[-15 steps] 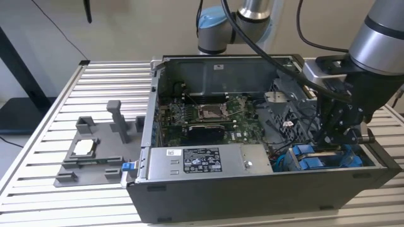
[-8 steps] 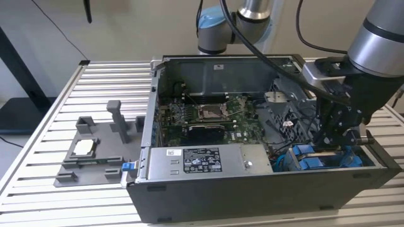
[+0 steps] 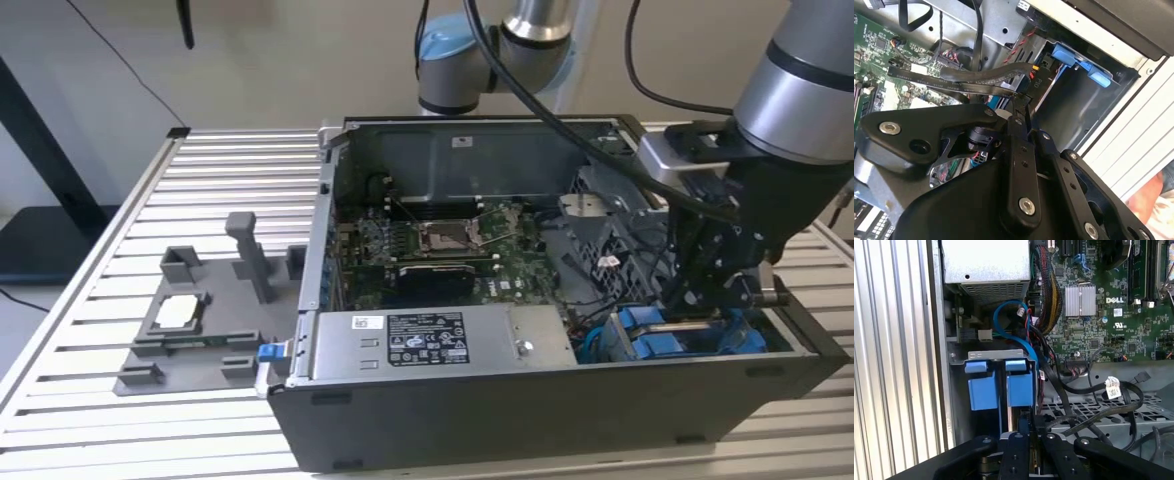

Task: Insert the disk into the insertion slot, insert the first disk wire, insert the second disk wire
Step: 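Insert the second disk wire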

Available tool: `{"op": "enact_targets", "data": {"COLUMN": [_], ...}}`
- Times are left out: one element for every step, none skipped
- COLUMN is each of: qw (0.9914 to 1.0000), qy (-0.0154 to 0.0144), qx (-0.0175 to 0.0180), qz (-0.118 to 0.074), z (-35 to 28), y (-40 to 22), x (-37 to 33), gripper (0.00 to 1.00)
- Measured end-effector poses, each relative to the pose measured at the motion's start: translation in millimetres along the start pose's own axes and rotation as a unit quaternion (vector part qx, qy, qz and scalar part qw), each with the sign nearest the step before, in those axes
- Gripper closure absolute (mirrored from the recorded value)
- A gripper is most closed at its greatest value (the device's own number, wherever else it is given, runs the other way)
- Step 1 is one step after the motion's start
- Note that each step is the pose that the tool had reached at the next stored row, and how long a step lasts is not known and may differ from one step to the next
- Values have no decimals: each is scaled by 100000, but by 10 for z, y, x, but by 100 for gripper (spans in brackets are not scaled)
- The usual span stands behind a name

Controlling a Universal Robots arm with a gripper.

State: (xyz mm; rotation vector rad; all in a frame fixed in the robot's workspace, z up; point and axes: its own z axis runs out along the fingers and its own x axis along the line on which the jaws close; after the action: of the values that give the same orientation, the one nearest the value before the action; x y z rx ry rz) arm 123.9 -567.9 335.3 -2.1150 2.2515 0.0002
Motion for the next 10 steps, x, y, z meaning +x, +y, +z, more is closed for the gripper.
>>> {"op": "enact_targets", "data": {"qw": [100000, 100000, 100000, 100000, 100000, 100000, 100000, 100000, 100000, 100000], "qy": [2, 0, -17, -46, -52, -40, -28, -7, -20, -28], "qx": [0, 0, -3, -10, -8, -3, -2, 1, -1, -2], "qz": [0, 2, 0, 4, 5, 5, 3, 2, 4, 7], "z": [0, 1, 2, 6, 7, 7, 6, 0, -10, -21], "y": [0, 0, 0, 1, 1, 1, 1, 0, 0, -1], "x": [0, 0, 0, 0, 0, 0, 0, 1, 1, 1], "gripper": [84, 84, 84, 82, 82, 82, 76, 76, 76, 76]}}
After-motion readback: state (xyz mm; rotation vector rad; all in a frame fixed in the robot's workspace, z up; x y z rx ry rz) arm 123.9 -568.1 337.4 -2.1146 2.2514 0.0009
